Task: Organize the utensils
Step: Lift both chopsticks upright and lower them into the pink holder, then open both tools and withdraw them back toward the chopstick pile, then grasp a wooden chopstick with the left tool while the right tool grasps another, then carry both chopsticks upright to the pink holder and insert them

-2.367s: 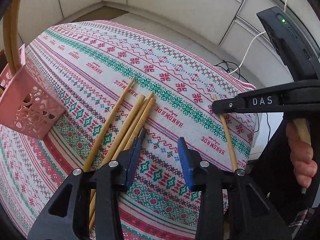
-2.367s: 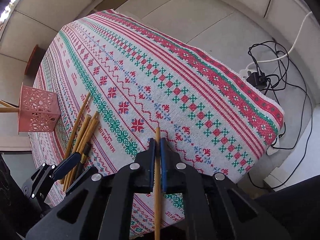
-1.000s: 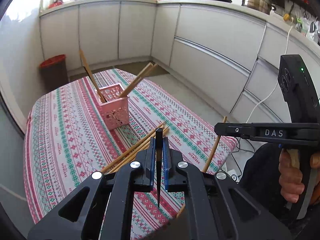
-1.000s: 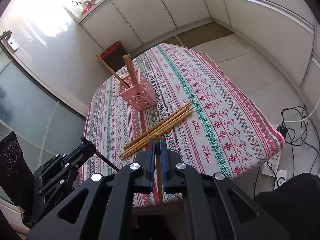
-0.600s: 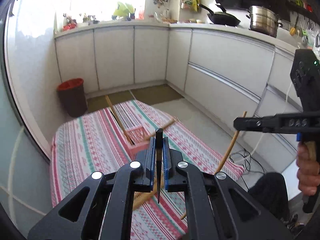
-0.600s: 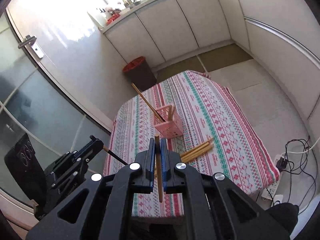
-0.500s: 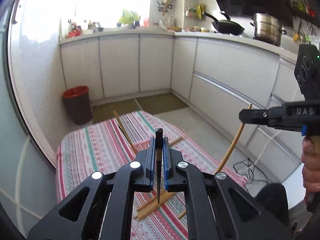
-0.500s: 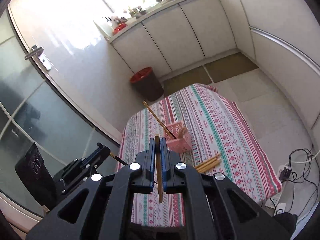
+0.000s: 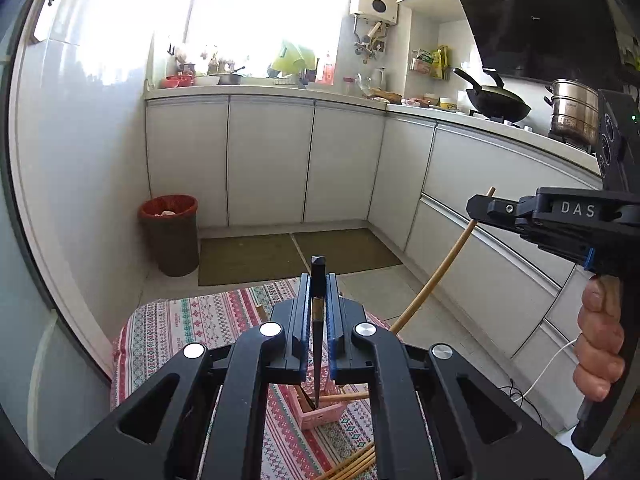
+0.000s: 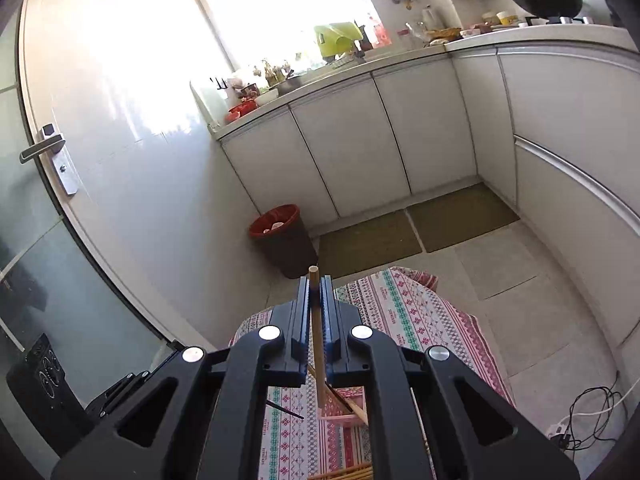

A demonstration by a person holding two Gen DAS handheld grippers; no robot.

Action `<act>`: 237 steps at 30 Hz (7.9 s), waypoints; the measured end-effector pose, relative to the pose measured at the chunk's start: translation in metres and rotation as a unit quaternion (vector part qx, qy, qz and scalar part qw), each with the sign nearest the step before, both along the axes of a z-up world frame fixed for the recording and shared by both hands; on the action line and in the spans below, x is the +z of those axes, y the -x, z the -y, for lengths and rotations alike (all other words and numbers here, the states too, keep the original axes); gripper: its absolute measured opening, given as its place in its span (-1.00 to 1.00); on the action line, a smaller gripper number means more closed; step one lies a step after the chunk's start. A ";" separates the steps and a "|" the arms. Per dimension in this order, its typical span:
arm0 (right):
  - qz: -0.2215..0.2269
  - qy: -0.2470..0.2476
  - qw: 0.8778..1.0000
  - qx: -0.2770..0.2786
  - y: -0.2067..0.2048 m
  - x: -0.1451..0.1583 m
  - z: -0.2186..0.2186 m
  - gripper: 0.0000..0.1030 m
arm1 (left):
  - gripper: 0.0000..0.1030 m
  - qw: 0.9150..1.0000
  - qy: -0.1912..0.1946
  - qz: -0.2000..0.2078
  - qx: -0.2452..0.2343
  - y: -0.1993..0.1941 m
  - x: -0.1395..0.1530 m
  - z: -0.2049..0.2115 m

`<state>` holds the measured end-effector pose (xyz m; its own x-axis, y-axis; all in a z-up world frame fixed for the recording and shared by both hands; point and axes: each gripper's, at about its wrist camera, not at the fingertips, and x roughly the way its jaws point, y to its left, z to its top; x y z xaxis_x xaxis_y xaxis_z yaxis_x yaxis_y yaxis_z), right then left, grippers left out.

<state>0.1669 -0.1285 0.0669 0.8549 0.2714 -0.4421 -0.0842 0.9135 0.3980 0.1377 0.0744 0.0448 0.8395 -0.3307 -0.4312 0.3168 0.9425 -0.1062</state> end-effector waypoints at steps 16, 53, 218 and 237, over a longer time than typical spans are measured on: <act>-0.021 0.042 0.999 0.004 -0.058 -0.062 -0.013 -0.89 | -0.86 0.998 0.008 -0.061 0.021 -0.055 -0.054 0.005; -0.036 0.116 0.992 -0.021 -0.022 -0.071 -0.032 -0.35 | 0.08 0.996 -0.008 -0.039 0.080 -0.023 -0.040 -0.005; -0.057 -0.005 0.998 -0.011 0.131 -0.080 0.027 -0.85 | -0.92 0.999 -0.024 -0.018 -0.016 0.074 -0.047 0.005; 0.034 0.034 0.999 0.002 0.021 0.002 -0.002 -0.85 | -0.92 0.999 0.006 0.037 0.020 0.001 0.002 0.009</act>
<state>0.1461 -0.1262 0.0685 0.8824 0.2467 -0.4005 -0.1130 0.9377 0.3286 0.1367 0.0655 0.0471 0.8817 -0.3010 -0.3634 0.2864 0.9534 -0.0948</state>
